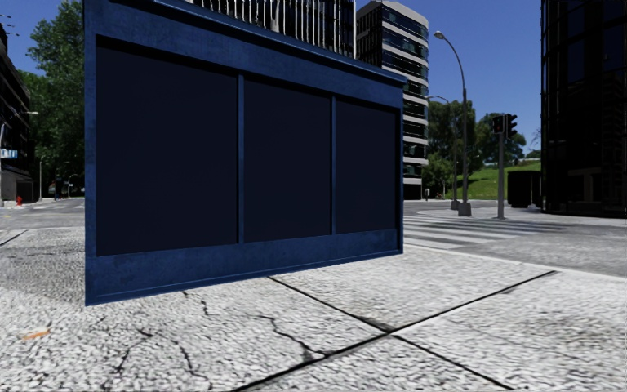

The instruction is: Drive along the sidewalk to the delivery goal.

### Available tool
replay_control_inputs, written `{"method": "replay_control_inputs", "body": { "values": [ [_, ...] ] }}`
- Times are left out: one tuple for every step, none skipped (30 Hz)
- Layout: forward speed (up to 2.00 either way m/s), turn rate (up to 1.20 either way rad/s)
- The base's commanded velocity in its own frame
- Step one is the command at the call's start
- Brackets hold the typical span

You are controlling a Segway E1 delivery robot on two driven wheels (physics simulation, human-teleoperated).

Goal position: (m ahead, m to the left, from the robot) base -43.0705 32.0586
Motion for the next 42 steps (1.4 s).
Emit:
{"method": "replay_control_inputs", "body": {
  "values": [
    [0.00,0.66],
    [0.00,0.66],
    [0.00,0.66],
    [0.00,0.66],
    [0.00,0.66],
    [0.00,0.66],
    [0.00,0.66],
    [0.00,0.66],
    [0.00,0.66],
    [0.00,0.66],
    [0.00,0.66],
    [0.00,0.66],
    [0.00,0.66],
    [0.00,0.66],
    [0.00,0.66],
    [0.00,0.66],
    [0.00,0.66],
    [0.00,0.66],
    [0.00,0.66],
    [0.00,0.66],
    [0.04,0.66],
    [0.20,0.66],
    [0.20,0.66],
    [0.31,0.66],
    [0.37,0.66],
    [0.42,0.66],
    [0.42,0.66],
    [0.54,0.66],
    [0.69,0.66],
    [0.78,0.66],
    [0.78,0.66],
    [0.85,0.66],
    [0.93,0.66],
    [0.99,0.66],
    [0.99,0.66],
    [1.02,0.66],
    [1.04,0.66],
    [1.04,0.66],
    [1.04,0.66],
    [1.05,0.66],
    [1.05,0.66],
    [1.05,0.66]
  ]
}}
